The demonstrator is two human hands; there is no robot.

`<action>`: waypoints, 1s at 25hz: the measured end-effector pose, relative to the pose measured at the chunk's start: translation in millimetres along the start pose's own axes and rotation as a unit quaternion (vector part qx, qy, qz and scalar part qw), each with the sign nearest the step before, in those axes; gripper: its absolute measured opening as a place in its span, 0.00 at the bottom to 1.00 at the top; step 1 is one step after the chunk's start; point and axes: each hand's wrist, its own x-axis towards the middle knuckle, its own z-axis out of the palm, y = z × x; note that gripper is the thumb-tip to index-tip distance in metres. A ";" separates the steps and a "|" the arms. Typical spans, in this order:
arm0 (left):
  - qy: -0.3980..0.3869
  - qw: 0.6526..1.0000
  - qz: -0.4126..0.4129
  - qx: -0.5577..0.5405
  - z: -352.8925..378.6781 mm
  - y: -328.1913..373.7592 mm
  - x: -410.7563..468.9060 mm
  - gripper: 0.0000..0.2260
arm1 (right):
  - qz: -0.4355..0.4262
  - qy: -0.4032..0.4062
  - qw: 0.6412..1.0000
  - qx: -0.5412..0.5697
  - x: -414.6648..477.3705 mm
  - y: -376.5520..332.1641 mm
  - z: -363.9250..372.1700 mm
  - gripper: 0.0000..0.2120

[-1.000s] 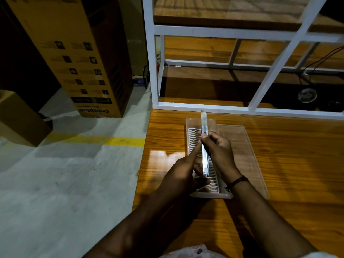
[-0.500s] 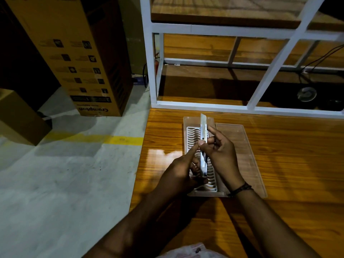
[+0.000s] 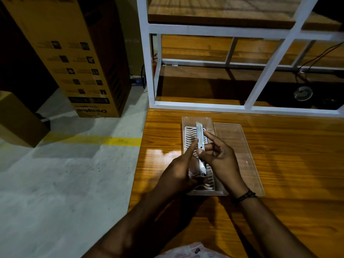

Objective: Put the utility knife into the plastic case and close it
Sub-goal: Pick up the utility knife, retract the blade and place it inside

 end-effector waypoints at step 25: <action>-0.006 1.000 -0.001 -0.003 0.5 -0.1 -1.4 0.52 | 0.005 -0.010 1.000 0.002 -13.8 3.6 -3.6 0.33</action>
